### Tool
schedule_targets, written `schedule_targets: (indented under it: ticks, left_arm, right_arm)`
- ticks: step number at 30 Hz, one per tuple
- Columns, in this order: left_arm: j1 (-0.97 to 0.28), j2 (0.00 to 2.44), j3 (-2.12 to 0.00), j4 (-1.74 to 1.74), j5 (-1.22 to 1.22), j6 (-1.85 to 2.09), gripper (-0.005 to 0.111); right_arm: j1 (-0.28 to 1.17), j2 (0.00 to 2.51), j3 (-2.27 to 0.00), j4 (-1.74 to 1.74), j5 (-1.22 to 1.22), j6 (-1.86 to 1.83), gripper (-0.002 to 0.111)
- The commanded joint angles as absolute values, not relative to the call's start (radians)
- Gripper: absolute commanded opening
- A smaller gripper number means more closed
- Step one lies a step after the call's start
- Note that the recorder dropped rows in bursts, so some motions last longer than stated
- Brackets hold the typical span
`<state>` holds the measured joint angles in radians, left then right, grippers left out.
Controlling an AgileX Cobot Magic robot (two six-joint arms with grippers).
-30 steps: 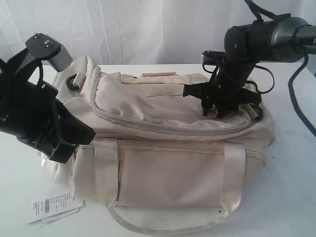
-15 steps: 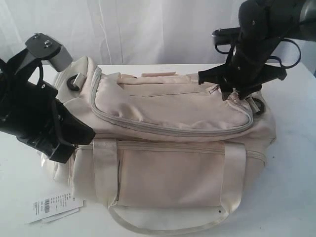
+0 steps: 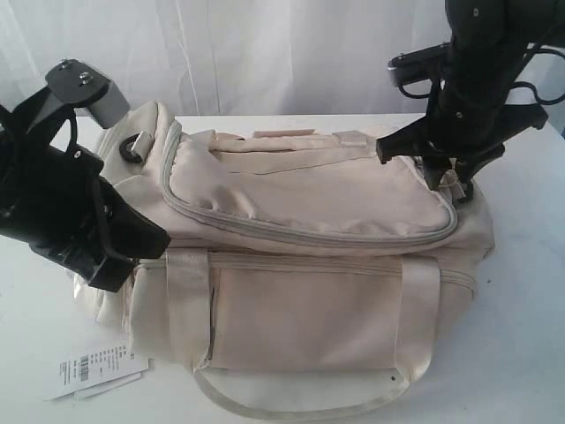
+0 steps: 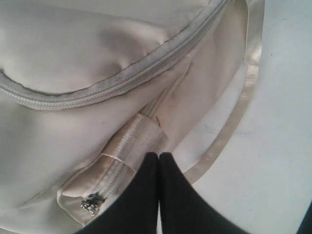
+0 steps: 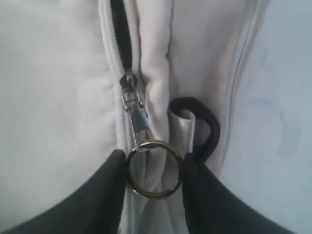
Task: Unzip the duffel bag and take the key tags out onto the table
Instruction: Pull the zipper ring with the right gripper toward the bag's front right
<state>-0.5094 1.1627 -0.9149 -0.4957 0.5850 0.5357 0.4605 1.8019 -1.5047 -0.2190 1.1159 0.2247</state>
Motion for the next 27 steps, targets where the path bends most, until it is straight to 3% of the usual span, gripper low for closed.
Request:
schedule_targets:
  ticks: [1,27]
  left_arm:
    - [-0.514,1.163,-0.921,-0.515,0.6,0.538,0.0]
    - [-0.514,1.163,-0.921,-0.536,0.613,0.58,0.0]
  right_arm:
    - [0.458,1.736,-1.501,-0.228,1.161,0.196,0.0]
    - [0.458,1.442,-1.234,-0.07,1.189,0.117,0.0]
